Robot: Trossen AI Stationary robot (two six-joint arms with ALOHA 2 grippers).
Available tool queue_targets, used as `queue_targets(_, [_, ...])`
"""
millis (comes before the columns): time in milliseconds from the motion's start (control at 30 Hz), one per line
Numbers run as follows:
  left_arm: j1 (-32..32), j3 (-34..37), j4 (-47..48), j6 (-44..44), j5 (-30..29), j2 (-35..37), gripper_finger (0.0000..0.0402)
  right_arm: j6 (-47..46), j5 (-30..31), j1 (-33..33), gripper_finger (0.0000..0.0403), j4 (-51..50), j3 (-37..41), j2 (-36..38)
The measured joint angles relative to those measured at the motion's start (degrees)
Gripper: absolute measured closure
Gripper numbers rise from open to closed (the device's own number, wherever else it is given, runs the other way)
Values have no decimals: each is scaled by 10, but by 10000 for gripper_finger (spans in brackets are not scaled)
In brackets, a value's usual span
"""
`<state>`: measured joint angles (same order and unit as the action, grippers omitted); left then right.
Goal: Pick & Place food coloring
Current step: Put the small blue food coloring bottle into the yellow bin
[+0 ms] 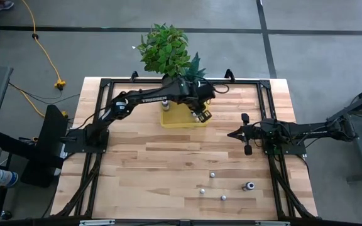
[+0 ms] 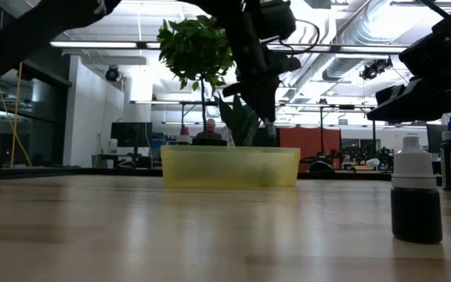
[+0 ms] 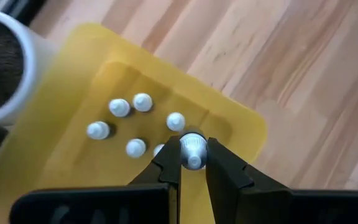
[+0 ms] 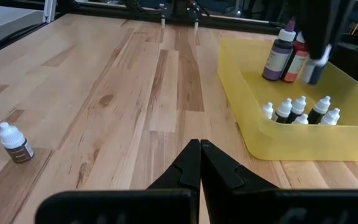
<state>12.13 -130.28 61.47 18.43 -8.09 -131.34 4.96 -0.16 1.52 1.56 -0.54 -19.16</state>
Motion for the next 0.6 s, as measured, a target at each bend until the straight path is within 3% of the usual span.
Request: queue_targets(600, [-21, -1, -28, -32, 18, -53, 367, 0, 0, 0, 402, 0, 0, 0])
